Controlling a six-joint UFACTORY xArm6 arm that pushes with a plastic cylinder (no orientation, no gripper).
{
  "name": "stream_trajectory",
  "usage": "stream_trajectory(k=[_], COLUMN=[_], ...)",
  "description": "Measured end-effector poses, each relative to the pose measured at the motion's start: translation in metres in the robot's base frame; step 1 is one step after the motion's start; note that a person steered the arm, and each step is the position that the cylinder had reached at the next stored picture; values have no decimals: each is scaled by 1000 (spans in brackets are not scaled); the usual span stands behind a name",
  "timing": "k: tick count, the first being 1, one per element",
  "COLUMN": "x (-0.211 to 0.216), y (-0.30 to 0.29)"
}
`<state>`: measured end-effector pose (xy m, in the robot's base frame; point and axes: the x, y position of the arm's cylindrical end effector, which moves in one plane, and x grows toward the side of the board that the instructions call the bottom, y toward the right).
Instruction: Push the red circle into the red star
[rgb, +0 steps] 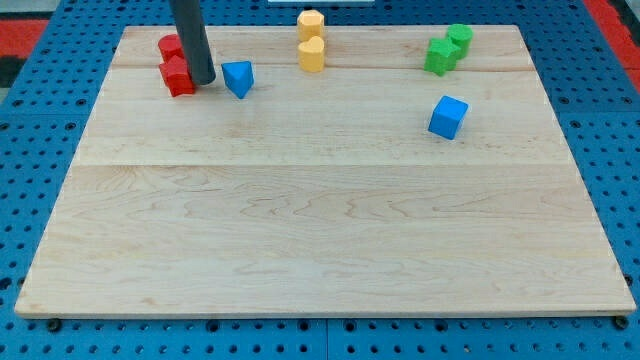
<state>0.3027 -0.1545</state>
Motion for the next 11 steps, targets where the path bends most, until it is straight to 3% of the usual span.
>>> stream_trajectory(k=[1, 3, 8, 9, 11], x=[-10, -111, -91, -111, -90], y=[7, -8, 14, 13, -46])
